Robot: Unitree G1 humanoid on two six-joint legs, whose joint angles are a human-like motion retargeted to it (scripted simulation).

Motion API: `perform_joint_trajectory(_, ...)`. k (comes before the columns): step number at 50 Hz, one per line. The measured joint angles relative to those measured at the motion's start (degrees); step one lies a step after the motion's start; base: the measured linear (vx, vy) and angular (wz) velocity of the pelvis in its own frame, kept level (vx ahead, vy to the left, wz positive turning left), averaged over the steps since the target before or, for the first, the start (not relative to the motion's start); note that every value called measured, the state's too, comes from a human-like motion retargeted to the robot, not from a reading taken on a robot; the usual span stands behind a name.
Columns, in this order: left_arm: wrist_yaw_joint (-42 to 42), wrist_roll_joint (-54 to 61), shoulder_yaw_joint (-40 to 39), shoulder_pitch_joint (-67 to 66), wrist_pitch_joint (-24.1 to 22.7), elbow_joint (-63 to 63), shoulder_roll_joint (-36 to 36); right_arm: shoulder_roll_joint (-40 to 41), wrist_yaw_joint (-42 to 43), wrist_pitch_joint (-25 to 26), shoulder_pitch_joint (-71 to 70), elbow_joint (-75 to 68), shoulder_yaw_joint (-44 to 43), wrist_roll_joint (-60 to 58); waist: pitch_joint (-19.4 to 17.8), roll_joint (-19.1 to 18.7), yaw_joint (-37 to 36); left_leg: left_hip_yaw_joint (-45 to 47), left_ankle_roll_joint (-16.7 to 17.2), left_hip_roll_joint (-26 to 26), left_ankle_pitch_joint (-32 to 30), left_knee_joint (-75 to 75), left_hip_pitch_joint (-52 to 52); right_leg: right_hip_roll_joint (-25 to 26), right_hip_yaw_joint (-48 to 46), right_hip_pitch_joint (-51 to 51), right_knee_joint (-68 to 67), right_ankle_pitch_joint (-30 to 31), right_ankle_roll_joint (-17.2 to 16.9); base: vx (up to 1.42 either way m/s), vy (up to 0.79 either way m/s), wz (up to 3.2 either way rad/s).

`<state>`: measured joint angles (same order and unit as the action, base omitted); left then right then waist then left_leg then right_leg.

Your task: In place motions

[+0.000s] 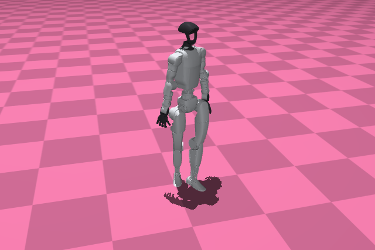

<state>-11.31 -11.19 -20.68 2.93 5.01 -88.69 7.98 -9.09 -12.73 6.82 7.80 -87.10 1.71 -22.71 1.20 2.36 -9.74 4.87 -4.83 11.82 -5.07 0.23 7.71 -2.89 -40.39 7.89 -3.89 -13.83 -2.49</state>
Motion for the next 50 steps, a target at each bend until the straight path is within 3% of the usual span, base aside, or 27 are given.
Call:
perform_joint_trajectory(10,2.78,1.65,-4.81,-0.68,0.46,-4.44,1.89,0.07,2.08,-0.18,-1.86,0.67,0.13,-2.42,-3.83,2.65,-12.11,-4.17,1.59,3.52,-0.95,0.84,-0.62,-2.07,-9.6,3.99,-2.82,-4.03,-2.72,-0.09,0.09,1.02)
perform_joint_trajectory(17,3.5,2.62,-8.85,-2.21,0.4,-4.23,0.69,0.29,1.18,-1.83,-3.25,2.31,-0.13,-0.34,-6.87,2.25,-21.46,-1.98,3.1,3.21,-0.05,1.2,-0.88,-3.18,-10.75,4.93,-3.83,-4.83,-3.15,-0.12,0.07,0.08)
perform_joint_trajectory(27,2.37,2.16,-8.23,-1.72,0.48,-2.18,-1.95,-0.1,0.3,-2.4,-0.88,2.49,-0.22,1.1,-7.16,2.23,-26.0,-2.51,9.18,4.75,-0.78,0.26,1.45,-4.07,-18.09,5.72,-5.57,-6.46,-5.73,-0.11,0.05,0.97)
perform_joint_trajectory(33,1.67,1.02,-7.55,-0.43,0.41,-0.66,-2.75,-0.25,-0.18,-0.98,-0.9,0.08,-1.02,0.25,-9.42,1.39,-31.45,-3.42,12.66,5.79,-0.72,-0.34,2.56,-4.32,-22.44,6.54,-6.4,-6.85,-7.64,-0.16,0.0,0.97)
perform_joint_trajectory(42,1.21,3.45,-9.83,-1.55,0.78,-0.99,-1.68,0.01,1.21,-0.81,-3.95,2.9,-0.36,-3.34,-11.54,1.49,-33.23,-4.25,11.99,6.57,-0.09,-0.69,2.5,-3.93,-24.71,7.12,-6.62,-6.4,-9.15,-0.03,-0.02,0.38)
perform_joint_trajectory(50,1.71,3.75,-9.76,-1.92,1.03,-2.09,-0.39,1.72,1.03,-2.41,-5.84,6.11,-0.24,-2.09,-11.64,2.55,-30.1,-4.16,8.25,6.05,-0.95,-0.74,1.4,-4.06,-22.02,6.64,-6.12,-5.69,-8.48,0.09,-0.04,-0.4)
